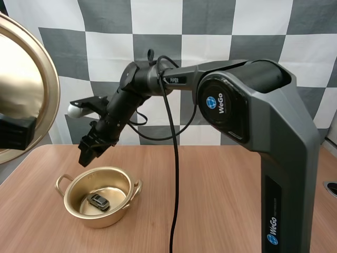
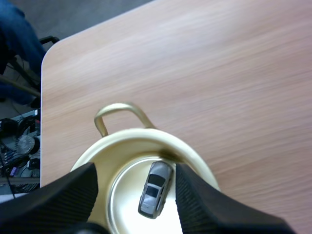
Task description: Open the pot, put the car inside, and close it
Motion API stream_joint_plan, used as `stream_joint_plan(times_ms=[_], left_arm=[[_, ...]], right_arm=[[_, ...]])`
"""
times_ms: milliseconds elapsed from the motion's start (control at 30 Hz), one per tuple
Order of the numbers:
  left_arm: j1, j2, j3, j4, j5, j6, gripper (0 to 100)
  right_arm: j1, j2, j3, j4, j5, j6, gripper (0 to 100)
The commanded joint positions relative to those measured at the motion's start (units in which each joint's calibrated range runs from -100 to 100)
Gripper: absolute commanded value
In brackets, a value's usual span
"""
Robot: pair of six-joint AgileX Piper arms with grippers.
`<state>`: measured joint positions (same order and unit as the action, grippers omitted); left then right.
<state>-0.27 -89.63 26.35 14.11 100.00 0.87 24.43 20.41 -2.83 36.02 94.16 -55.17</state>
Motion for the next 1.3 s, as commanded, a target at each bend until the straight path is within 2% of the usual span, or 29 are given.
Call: stream_joint_plan(times_ms=[0, 33, 100, 367, 567, 633, 767, 900, 1100, 1267], left_arm=[[0.00, -0.14, 0.01, -0.05, 0.00, -0.01, 0], [0.00, -0.14, 0.01, -0.05, 0.00, -0.01, 0], [0.00, -0.14, 0.01, -0.05, 0.00, -0.01, 0], [0.00, -0.13, 0.01, -0.16, 0.00, -0.01, 0], [0.00, -0.13, 3.88, -0.41, 0.00, -0.01, 0], [-0.08, -0.01, 9.62, -0.06, 0.00, -0.01, 0], [-0.08, 0.11, 17.19, 1.20, -0.46, -0.23, 0], [-0.08, 2.53, 23.26, 0.98, -8.31, -1.13, 0], [-0.08, 10.68, 27.62, -1.84, -21.60, -1.52, 0], [-0.08, 18.93, 27.62, -2.79, -26.66, -2.63, 0]], right_arm=[[-0.45, -0.41, -3.86, -4.68, -1.57, 7.18, 81], [-0.74, -0.52, -4.43, -6.97, -2.58, 10.29, 85], [-1.30, -0.52, -4.93, -10.16, -3.74, 14.43, 100], [-3.28, -1.47, -4.93, -14.37, 0.71, 12.77, 100], [-6.37, -9.73, -5.82, -23.13, -0.43, 15.41, 100], [-7.72, -13.15, -7.01, -25.19, -0.43, 16.65, 100], [-10.93, -21.51, -7.91, -25.60, -0.43, 18.48, 100], [-13.45, -29.93, -7.91, -25.21, 4.23, 20.14, 100], [-13.97, -41.24, -7.91, -24.65, 5.84, 21.53, 100], [-13.97, -50.14, -7.18, -23.89, 5.84, 21.62, 100]])
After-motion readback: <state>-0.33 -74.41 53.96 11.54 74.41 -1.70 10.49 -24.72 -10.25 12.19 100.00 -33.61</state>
